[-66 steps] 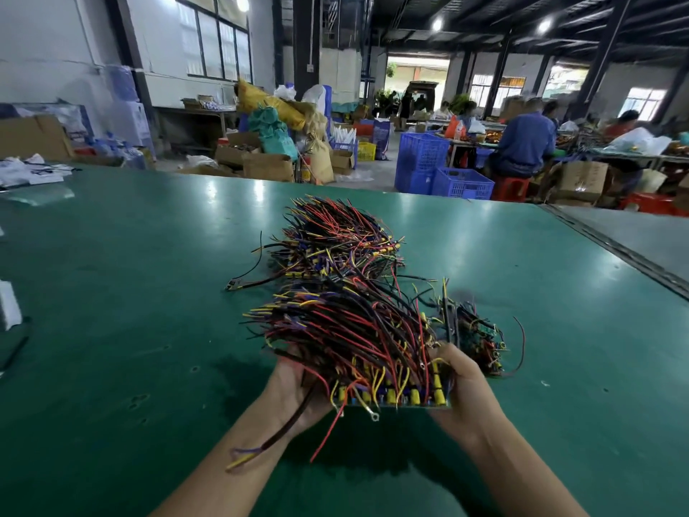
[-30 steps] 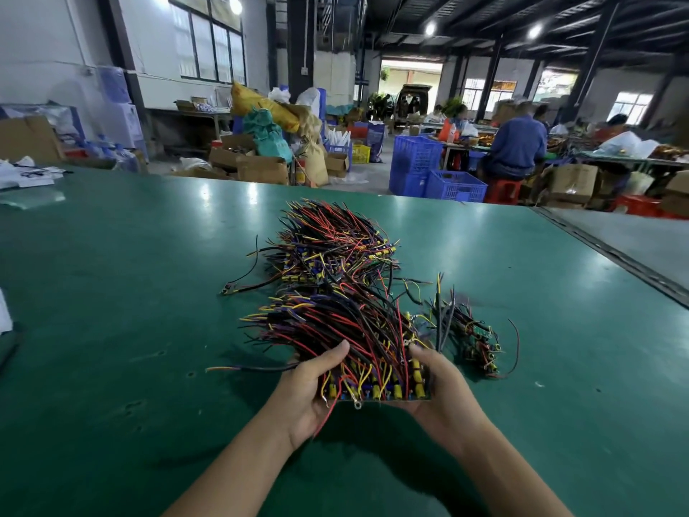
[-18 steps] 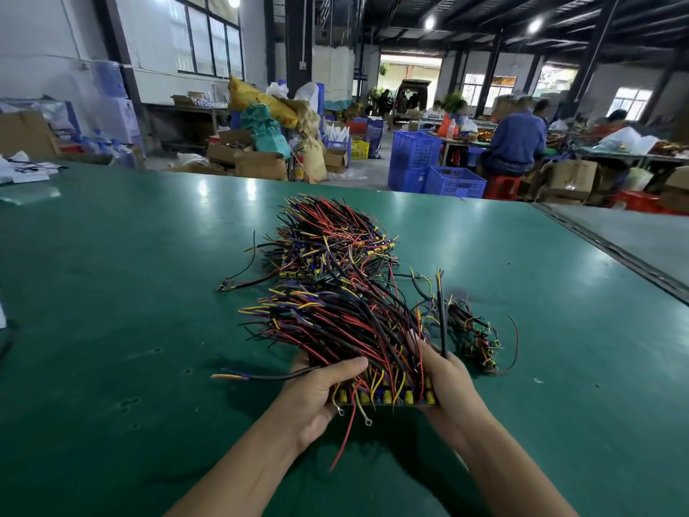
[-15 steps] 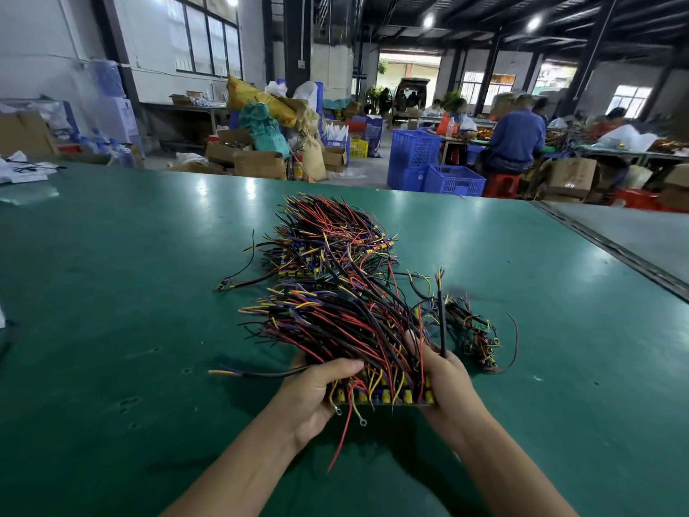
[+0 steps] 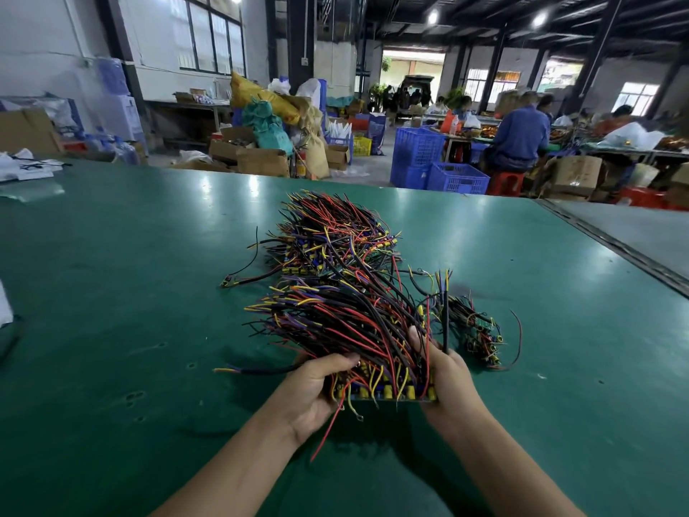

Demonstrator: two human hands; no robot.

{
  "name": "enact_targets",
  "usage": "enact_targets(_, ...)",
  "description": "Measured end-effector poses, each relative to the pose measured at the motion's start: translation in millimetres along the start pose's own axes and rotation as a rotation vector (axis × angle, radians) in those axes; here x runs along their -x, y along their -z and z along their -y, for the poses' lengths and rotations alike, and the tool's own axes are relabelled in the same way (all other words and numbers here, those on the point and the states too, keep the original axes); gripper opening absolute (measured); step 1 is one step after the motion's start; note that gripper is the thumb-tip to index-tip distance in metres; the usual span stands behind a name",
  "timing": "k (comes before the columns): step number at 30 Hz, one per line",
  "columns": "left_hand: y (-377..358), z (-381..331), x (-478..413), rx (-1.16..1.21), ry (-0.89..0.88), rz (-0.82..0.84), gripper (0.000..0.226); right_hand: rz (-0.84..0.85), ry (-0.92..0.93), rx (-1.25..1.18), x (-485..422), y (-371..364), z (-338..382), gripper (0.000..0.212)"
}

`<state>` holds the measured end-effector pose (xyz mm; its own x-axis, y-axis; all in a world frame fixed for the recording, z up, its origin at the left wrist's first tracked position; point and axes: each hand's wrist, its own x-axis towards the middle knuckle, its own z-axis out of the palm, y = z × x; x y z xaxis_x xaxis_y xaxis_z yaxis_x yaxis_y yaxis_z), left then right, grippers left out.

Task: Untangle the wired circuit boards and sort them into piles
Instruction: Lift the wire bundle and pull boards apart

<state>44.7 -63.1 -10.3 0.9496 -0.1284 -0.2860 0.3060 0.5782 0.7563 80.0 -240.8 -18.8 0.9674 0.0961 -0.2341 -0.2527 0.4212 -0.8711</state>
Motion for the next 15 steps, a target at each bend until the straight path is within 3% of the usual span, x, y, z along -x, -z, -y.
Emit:
enact_targets(6,-1,-5,-4,-0.061,0.063,-0.082,0.034,-0.067,-0.027,-0.002,-2,0,-1,0.075)
enact_targets(11,0,-14,-5,-0.146,0.059,-0.084,0.071,-0.001,-0.018,0.042,-4,6,4,0.078)
enact_targets(15,2,-15,-6,-0.128,0.065,-0.073,0.057,0.061,-0.042,0.118,-4,5,3,0.075)
